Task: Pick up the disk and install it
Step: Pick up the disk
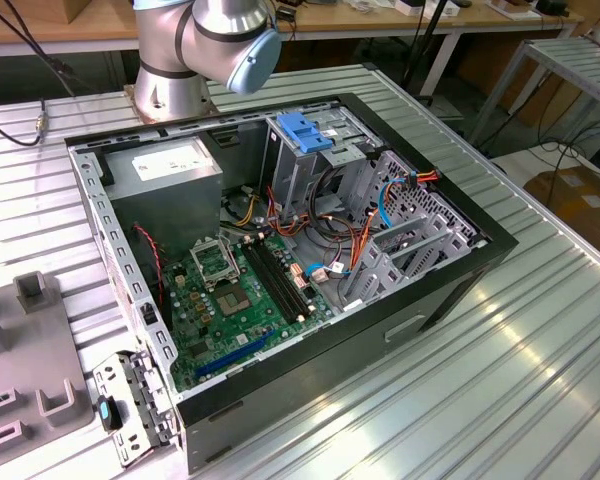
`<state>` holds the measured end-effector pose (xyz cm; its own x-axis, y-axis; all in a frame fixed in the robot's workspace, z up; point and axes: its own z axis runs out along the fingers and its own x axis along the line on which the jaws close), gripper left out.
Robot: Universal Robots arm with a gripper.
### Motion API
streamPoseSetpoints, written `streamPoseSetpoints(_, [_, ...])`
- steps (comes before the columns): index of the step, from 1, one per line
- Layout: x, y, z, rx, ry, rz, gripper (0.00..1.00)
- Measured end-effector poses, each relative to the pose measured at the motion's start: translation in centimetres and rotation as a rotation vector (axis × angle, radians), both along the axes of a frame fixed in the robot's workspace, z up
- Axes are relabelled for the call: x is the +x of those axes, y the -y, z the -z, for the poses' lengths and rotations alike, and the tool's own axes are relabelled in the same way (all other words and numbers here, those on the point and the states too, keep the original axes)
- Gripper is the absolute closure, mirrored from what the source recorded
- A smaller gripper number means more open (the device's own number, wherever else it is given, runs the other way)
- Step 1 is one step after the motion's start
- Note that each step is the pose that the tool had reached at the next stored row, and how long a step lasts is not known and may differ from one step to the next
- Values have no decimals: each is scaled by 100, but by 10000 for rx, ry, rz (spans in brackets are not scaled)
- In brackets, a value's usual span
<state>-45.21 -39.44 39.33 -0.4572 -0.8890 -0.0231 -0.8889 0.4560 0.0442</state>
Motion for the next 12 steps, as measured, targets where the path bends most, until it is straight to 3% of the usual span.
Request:
streamPoseSetpoints(3, [0,0,0,0,0,-390,89])
streamPoseSetpoints(7, [0,0,0,0,0,-1231,89])
streamPoseSetpoints(12, [0,0,1,-1,14,-1836,89])
